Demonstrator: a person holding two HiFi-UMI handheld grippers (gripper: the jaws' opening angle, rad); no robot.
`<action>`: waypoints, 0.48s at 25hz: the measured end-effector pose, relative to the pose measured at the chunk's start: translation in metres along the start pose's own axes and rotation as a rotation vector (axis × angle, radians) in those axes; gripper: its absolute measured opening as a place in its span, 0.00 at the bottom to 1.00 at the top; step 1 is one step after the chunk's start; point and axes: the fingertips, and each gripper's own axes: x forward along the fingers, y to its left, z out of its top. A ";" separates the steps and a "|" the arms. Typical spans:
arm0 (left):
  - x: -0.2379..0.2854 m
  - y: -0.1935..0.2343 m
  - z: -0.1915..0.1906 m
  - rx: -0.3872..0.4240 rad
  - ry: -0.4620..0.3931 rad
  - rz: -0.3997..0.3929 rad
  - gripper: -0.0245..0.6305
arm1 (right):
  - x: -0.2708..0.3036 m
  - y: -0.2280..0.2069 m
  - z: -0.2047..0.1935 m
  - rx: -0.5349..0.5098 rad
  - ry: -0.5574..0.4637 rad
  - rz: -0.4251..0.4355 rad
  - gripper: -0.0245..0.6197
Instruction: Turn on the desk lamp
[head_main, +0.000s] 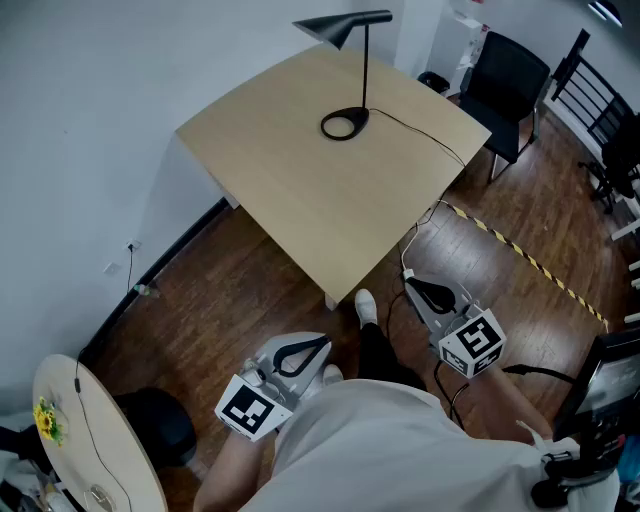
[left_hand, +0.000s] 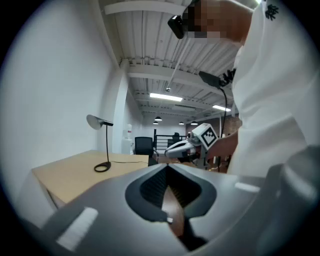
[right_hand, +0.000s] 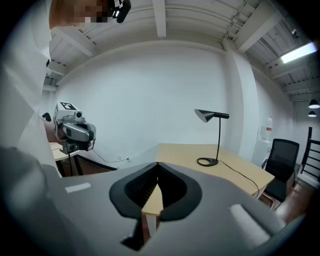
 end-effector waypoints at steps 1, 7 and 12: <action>-0.001 0.005 0.002 -0.003 -0.002 0.012 0.06 | 0.007 -0.004 0.000 0.001 -0.001 0.001 0.04; 0.049 0.073 0.019 -0.022 0.001 0.078 0.06 | 0.089 -0.096 -0.005 -0.024 0.032 0.035 0.04; 0.090 0.118 0.033 -0.049 0.014 0.128 0.06 | 0.166 -0.170 -0.010 -0.060 0.081 0.088 0.04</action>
